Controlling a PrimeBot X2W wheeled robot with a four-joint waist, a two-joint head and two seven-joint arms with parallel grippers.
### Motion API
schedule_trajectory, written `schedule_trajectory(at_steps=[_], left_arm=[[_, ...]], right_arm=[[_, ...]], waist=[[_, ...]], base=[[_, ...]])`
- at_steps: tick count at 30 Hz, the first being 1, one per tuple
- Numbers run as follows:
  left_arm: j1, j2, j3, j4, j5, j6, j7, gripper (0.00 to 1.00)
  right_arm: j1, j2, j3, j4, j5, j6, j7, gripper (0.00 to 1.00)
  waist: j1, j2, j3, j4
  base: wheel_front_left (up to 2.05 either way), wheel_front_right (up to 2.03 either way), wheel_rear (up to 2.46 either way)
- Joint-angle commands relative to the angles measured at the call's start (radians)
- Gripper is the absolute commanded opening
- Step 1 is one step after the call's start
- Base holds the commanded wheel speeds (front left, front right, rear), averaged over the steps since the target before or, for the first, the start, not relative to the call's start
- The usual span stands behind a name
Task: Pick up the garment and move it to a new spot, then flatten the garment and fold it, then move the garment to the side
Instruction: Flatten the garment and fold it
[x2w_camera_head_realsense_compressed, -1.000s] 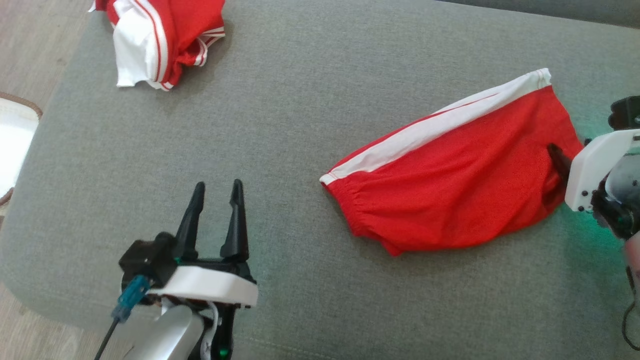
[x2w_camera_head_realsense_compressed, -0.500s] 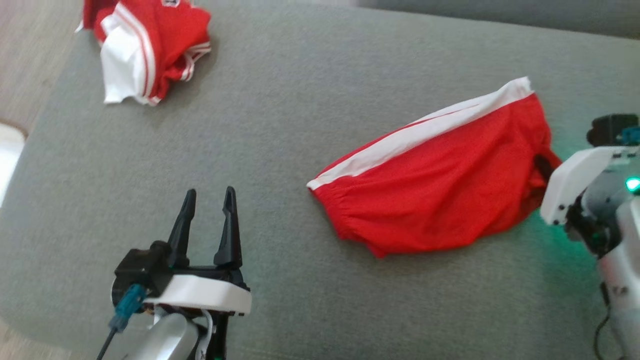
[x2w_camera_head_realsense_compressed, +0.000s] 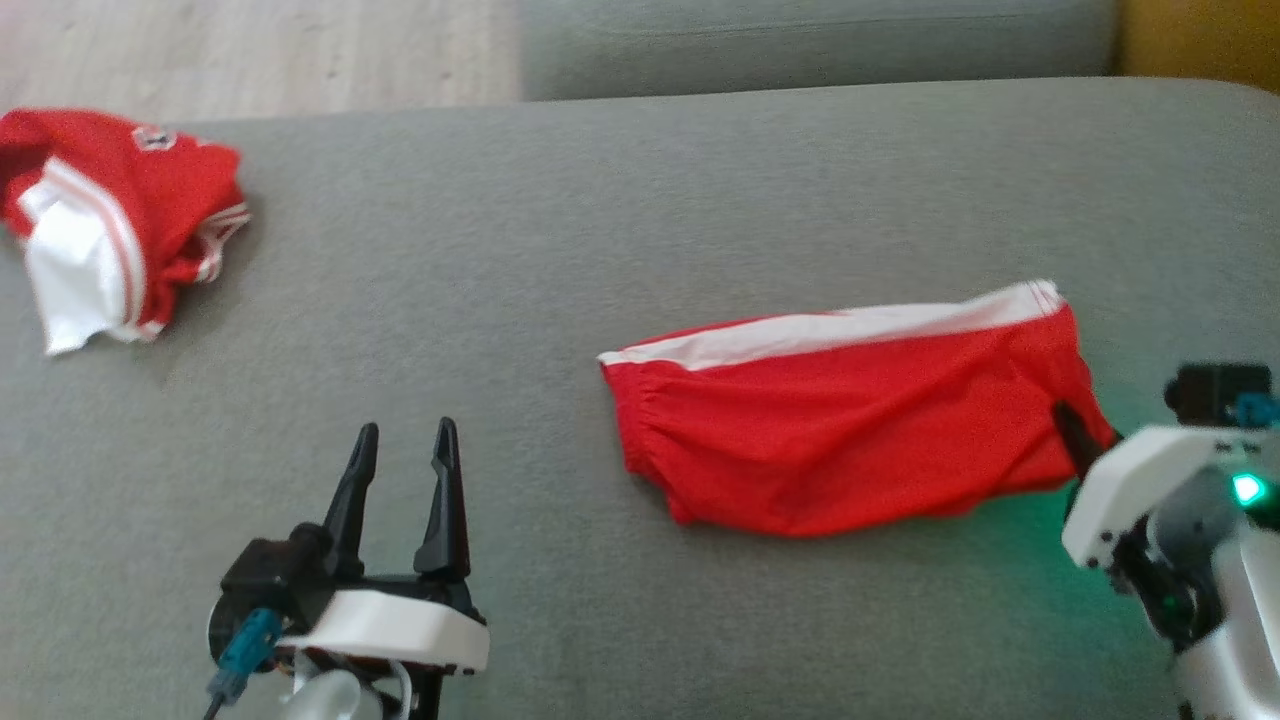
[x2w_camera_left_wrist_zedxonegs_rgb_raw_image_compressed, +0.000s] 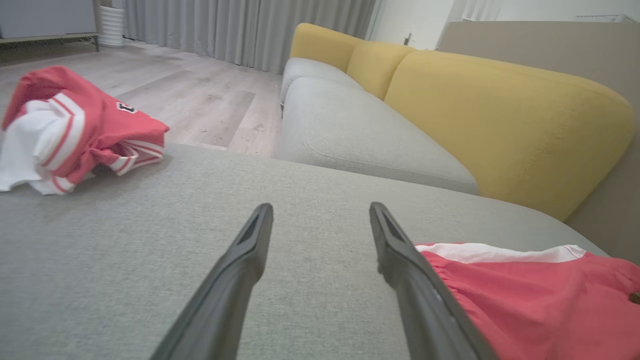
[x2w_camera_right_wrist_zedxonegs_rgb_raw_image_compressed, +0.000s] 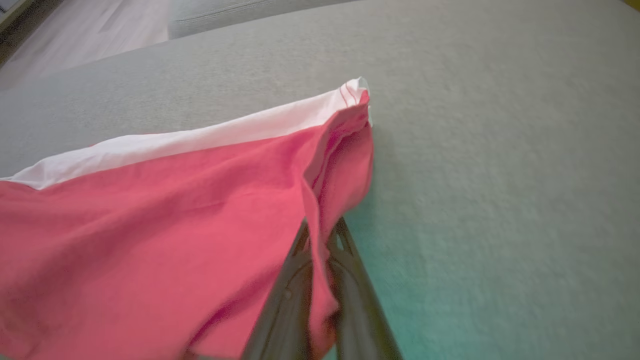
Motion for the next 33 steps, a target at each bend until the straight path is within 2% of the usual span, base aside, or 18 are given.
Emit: schedule_trajectory(at_steps=[1,8,13,17,23,28,33], left_arm=[[-0.022,0.027,0.037,-0.035,0.007,0.005,0.001,1.00],[-0.033,0.030,0.029,-0.039,0.011,0.004,0.010,1.00],[-0.034,0.029,0.033,-0.036,0.008,0.008,0.010,1.00],[-0.028,0.026,0.036,-0.035,0.004,0.009,0.006,1.00],[-0.028,0.017,0.036,-0.032,0.002,0.006,0.002,1.00],[-0.022,0.011,0.039,-0.029,-0.001,0.005,-0.002,1.00],[-0.014,0.009,0.048,-0.025,-0.001,0.002,-0.007,1.00]], right_arm=[[-0.006,0.009,-0.002,-0.053,-0.011,-0.001,-0.009,0.00],[0.016,0.055,-0.048,-0.080,-0.049,-0.001,-0.010,0.00],[-0.036,0.082,-0.015,-0.112,-0.076,-0.001,-0.019,0.00],[-0.108,0.114,0.083,-0.140,-0.086,-0.001,-0.011,0.00],[-0.163,0.140,0.310,-0.150,-0.059,-0.001,0.033,0.00],[-0.153,0.091,0.471,-0.133,-0.041,-0.001,0.075,0.00],[-0.141,0.048,0.543,-0.138,-0.016,-0.001,0.087,0.00]], waist=[[0.0001,-0.0001,-0.009,-0.028],[0.0001,-0.0001,0.003,-0.015],[0.0001,-0.0001,0.000,0.023],[0.0001,-0.0001,-0.008,0.057],[0.0001,-0.0001,-0.015,0.106],[0.0001,-0.0001,-0.015,0.132],[0.0001,-0.0001,-0.010,0.134]], base=[[0.00,0.00,0.00],[0.00,0.00,0.00],[0.00,0.00,0.00],[0.00,0.00,0.00],[0.00,0.00,0.00],[0.00,0.00,0.00],[0.00,0.00,0.00]])
